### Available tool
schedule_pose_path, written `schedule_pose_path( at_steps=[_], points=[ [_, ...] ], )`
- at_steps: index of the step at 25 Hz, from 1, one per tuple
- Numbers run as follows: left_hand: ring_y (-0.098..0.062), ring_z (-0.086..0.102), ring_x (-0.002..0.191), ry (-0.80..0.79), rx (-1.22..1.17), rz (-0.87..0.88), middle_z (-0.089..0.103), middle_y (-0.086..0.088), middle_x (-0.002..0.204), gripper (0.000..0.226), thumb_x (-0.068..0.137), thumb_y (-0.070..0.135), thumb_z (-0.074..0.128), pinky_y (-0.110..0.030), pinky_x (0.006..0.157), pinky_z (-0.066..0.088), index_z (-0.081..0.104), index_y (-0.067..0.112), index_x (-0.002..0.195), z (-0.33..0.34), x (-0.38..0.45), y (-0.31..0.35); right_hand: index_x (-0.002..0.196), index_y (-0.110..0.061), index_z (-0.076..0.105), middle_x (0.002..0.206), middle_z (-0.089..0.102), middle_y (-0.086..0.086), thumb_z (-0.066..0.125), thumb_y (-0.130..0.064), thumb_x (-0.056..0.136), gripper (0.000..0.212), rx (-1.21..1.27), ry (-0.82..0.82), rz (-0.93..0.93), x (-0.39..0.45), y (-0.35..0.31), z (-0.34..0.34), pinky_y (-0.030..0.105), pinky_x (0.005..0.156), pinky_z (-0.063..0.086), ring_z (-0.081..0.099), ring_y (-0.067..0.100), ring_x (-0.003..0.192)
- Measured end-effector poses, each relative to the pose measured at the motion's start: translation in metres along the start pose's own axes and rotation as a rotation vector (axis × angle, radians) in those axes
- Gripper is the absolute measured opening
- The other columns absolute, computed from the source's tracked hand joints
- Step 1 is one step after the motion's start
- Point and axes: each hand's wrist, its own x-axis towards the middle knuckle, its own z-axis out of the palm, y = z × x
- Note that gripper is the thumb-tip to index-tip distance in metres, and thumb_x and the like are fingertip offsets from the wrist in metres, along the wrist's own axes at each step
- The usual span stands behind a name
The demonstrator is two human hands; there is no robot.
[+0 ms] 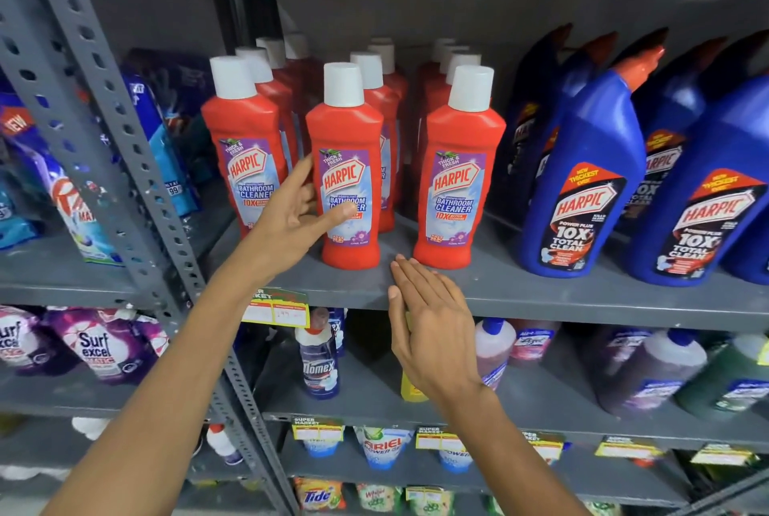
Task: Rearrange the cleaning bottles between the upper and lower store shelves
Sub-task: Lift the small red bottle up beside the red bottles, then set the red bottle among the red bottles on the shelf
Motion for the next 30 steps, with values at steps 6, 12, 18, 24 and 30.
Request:
schedule_pose_path(
  at_steps=[6,12,18,24,30],
  points=[
    [-0.003,0.071,0.121,0.141,0.089,-0.051,0.072,0.006,0.135,0.089,0.082,0.040,0.087,-0.026,0.106,0.059,0.042,0.033,0.158,0.004,-0.039,-0.010,0.152,-0.013,0.060,0.161,0.060,0.000,0.047,-0.025,0.114,0.042,0.140,-0.028,-0.038,-0.005,0.003,-0.007,0.034,0.132,0.035,0.050,0.014,0.155],
    [-0.015,0.075,0.092,0.405,0.134,-0.036,0.077,0.005,0.102,0.022,0.094,0.040,0.079,-0.036,0.084,0.061,0.070,0.025,0.106,0.127,-0.162,-0.074,0.157,-0.013,0.052,0.169,0.050,-0.002,0.033,-0.022,0.115,0.047,0.369,0.051,0.019,-0.090,0.068,-0.022,0.040,0.132,0.034,0.044,0.020,0.160],
    [0.001,0.068,0.119,0.046,-0.030,-0.417,0.073,0.001,0.126,0.052,0.087,0.017,0.089,-0.046,0.115,0.053,0.064,0.014,0.133,0.280,-0.159,-0.132,0.160,-0.013,0.048,0.170,0.044,-0.005,0.035,-0.030,0.112,0.053,0.189,-0.120,0.390,-0.172,0.176,-0.027,0.048,0.128,0.038,0.039,0.007,0.160],
    [-0.033,0.071,0.121,0.133,0.030,-0.463,0.074,-0.013,0.132,0.062,0.085,0.015,0.090,-0.058,0.107,0.055,0.056,0.007,0.136,0.337,-0.111,-0.172,0.161,-0.001,0.041,0.171,0.039,0.011,0.041,-0.027,0.109,0.058,0.113,-0.351,0.615,-0.225,0.264,-0.009,0.055,0.130,0.036,0.040,0.035,0.161],
    [0.008,0.072,0.115,0.127,-0.039,-0.475,0.076,0.033,0.122,0.067,0.092,-0.001,0.080,-0.021,0.101,0.060,0.060,0.051,0.129,0.345,-0.099,-0.206,0.167,-0.005,0.026,0.178,0.024,0.013,0.027,-0.032,0.110,0.064,0.059,-0.597,0.600,-0.245,0.324,0.023,0.049,0.139,0.019,0.023,0.030,0.168]
  ],
)
